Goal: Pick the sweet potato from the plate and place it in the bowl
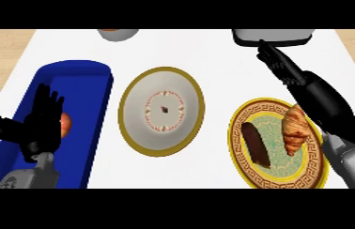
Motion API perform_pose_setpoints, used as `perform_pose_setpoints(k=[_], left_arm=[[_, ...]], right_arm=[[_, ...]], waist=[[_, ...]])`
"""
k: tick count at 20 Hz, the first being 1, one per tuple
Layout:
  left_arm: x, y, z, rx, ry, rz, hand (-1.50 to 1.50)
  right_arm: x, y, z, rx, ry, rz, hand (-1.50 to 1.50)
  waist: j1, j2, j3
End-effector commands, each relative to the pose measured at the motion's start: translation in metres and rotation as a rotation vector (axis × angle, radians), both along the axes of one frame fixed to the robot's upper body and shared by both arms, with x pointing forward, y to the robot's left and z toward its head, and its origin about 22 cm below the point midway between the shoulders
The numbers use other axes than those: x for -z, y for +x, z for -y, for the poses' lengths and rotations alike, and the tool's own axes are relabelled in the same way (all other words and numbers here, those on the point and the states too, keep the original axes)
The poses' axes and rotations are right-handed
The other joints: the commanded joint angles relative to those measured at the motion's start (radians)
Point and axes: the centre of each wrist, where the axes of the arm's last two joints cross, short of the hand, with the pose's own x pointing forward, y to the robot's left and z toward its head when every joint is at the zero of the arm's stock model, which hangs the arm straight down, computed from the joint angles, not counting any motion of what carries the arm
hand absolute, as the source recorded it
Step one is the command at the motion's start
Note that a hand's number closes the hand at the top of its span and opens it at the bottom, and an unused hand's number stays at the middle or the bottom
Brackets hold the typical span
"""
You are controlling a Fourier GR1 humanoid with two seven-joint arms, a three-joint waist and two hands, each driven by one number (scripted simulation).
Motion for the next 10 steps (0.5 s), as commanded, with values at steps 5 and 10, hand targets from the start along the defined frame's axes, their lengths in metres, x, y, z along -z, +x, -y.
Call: perform_pose_setpoints(k=[5,10], left_arm=[[-0.031,0.009,-0.017,0.350,0.298,-0.034,0.00],[-0.035,0.013,-0.002,0.493,0.283,-0.065,0.00]], right_arm=[[0.071,-0.025,0.012,0.413,0.030,-0.196,1.50],[0.101,-0.051,0.016,0.596,-0.224,0.075,-1.50]], waist=[[-0.048,-0.038,-0.033],[-0.067,-0.043,-0.032]])
